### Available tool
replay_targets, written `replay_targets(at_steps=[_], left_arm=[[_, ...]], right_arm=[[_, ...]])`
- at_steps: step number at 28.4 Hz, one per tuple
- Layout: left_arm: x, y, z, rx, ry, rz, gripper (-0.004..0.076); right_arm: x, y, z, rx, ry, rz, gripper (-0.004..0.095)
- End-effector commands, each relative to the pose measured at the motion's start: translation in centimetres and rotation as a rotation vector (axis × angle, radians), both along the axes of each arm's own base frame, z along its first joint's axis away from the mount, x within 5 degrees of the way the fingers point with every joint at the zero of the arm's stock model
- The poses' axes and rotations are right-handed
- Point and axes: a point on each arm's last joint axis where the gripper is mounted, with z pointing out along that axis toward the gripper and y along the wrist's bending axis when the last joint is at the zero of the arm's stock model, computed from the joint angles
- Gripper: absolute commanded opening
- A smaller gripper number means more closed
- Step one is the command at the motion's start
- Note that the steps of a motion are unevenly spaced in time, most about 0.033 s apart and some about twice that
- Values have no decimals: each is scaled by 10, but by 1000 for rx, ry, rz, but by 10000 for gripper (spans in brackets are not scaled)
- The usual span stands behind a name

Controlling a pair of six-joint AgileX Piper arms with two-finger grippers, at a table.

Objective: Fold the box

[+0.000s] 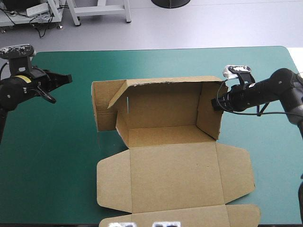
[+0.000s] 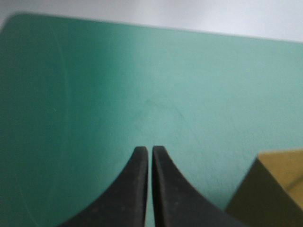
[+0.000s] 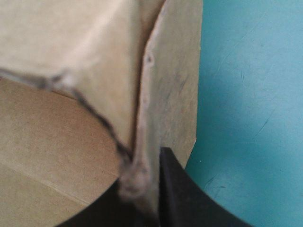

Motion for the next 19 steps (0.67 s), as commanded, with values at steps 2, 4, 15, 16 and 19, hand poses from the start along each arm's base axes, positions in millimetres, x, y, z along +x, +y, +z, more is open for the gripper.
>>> replay_targets(at_steps=[2, 4, 15, 16, 19], left_arm=[[-1, 16, -14, -159, 104, -96, 13], [0, 27, -29, -210, 206, -127, 13], [8, 46, -60, -339, 283, -206, 13], [8, 46, -60, -338, 282, -206, 13], [8, 46, -60, -337, 282, -208, 13]], right_arm=[[24, 4, 8, 39, 68, 40, 0], [38, 5, -1, 25, 96, 25, 0], [98, 25, -40, -120, -62, 21, 70], [100, 26, -39, -130, -85, 15, 104], [104, 30, -37, -172, -148, 13, 279]])
